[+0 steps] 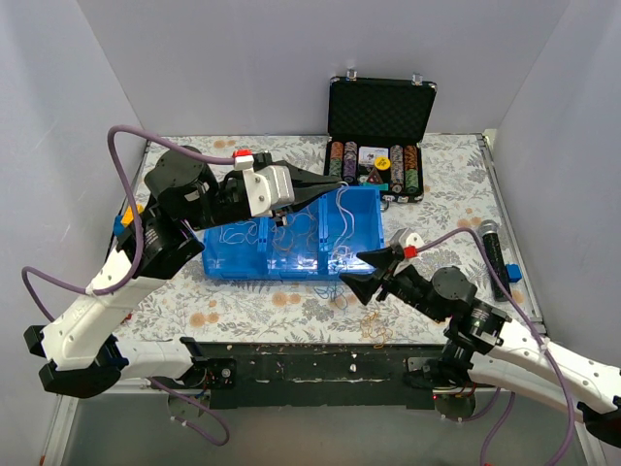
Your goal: Untangle the cables
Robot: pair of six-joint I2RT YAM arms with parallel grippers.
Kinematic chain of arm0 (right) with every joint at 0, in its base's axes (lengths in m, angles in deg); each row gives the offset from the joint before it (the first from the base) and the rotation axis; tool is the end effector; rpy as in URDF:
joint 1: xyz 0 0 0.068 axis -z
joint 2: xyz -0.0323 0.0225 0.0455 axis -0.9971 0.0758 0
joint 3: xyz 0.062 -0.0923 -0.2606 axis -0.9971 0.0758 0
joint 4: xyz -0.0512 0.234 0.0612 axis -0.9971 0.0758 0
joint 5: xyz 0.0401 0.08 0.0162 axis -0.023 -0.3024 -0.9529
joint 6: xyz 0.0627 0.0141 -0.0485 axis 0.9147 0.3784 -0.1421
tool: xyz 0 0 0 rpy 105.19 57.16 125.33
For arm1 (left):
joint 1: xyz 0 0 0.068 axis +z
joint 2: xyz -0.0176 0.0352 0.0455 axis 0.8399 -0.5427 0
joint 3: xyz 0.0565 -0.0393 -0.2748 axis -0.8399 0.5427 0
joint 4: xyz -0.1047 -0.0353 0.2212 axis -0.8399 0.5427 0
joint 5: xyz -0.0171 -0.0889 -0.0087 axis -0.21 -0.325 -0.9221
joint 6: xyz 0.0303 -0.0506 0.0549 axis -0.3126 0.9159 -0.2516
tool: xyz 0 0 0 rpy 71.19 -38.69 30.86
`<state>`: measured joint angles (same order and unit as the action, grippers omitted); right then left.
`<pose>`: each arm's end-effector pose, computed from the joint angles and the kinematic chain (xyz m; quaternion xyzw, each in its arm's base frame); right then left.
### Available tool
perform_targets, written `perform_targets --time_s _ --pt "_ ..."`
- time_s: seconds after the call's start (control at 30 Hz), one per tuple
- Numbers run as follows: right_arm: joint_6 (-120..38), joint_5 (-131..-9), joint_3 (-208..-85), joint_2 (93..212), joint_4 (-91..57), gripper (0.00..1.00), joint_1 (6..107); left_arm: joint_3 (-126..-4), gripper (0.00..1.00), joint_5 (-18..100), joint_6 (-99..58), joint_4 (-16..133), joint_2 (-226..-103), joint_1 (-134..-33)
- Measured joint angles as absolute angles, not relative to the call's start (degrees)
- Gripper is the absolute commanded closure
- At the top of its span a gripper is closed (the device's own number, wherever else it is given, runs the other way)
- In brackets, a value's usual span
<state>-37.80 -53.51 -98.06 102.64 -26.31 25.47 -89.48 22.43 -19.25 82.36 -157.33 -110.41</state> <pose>0.0890 0.1344 0.3086 -0.2399 0.6382 0.3771 0.6269 0.1083 -0.1981 0.5481 0.3867 0.5440 -0.5269 0.5261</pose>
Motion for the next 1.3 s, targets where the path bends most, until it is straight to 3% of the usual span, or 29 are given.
perform_targets --time_s 0.27,0.5,0.63,0.7,0.97,1.07,1.3 --pt "-39.04 -55.53 -98.35 106.07 -28.06 0.28 25.47 -89.51 0.98 22.23 -19.14 82.36 -157.29 -110.41" --pt "-39.22 -57.78 -98.80 106.93 -32.54 0.19 25.47 -89.57 0.98 21.95 -18.94 82.36 -157.42 -110.41" --pt "-39.28 -57.86 -98.80 107.01 -34.86 0.21 25.47 -89.62 0.98 21.80 -18.70 82.36 -157.62 -110.41" --pt "-39.33 -57.80 -98.80 107.47 -36.28 0.26 25.47 -89.79 0.98 21.73 -18.39 82.38 -157.75 -110.41" --pt "-40.16 -57.58 -98.87 113.70 -39.47 0.68 25.47 -91.71 0.98 21.32 -17.39 82.38 -158.45 -110.41" --pt "-40.22 -57.49 -98.87 114.58 -39.23 0.98 25.47 -92.24 0.98 21.32 -17.24 82.34 -158.49 -110.41" --pt "-39.15 -55.88 -98.83 112.78 -39.07 0.99 25.47 -93.05 0.98 21.29 -17.19 82.25 -158.47 -110.41"
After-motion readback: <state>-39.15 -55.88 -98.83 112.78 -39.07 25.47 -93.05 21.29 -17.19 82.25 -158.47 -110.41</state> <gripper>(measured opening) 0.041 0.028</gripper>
